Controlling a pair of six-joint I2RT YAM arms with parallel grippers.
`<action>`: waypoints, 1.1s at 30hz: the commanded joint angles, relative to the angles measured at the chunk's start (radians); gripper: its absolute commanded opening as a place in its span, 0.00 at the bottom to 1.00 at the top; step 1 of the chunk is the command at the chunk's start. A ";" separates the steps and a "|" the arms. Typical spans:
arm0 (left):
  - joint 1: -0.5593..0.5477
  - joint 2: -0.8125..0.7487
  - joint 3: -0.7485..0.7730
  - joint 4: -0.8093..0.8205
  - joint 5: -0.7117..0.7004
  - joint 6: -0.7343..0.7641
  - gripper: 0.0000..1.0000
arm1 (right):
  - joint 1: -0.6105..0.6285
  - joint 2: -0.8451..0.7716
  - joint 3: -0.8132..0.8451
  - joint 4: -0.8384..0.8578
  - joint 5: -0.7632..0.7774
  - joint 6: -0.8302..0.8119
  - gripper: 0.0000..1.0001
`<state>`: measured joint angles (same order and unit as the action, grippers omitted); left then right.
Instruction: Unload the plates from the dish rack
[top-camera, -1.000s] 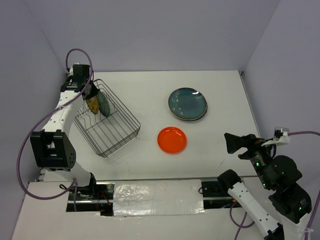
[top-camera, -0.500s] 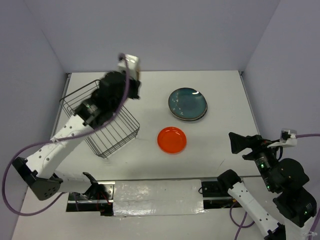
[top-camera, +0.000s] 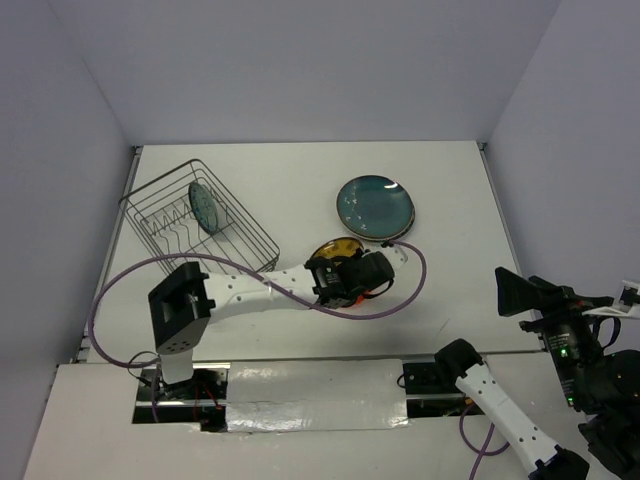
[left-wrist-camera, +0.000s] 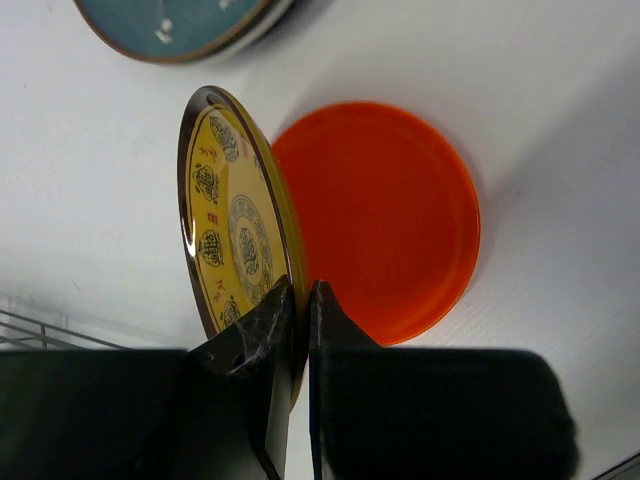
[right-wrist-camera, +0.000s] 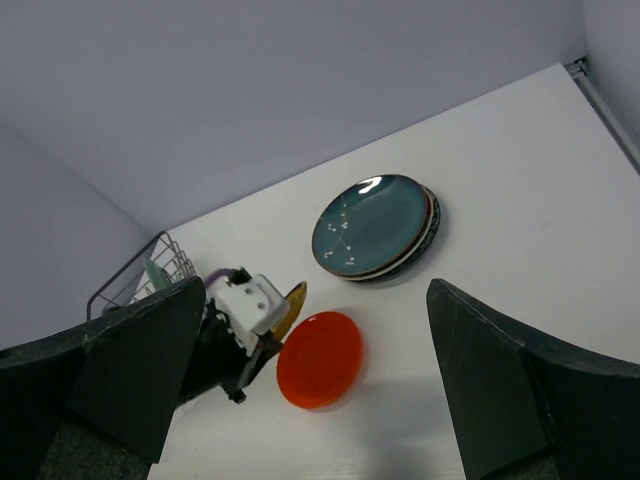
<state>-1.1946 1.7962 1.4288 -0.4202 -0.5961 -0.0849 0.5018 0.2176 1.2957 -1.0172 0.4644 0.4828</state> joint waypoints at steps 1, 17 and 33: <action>-0.037 0.023 0.081 -0.008 -0.071 -0.027 0.00 | 0.004 0.000 -0.006 -0.021 0.025 -0.013 0.99; -0.056 0.164 0.094 0.024 -0.060 -0.058 0.23 | 0.004 -0.011 -0.050 -0.003 0.011 -0.016 0.99; -0.048 -0.038 0.068 -0.025 -0.082 -0.116 0.93 | 0.004 -0.009 -0.035 -0.011 0.017 -0.029 0.99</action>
<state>-1.2507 1.8954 1.4857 -0.4458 -0.6350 -0.1680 0.5014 0.2119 1.2446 -1.0267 0.4725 0.4732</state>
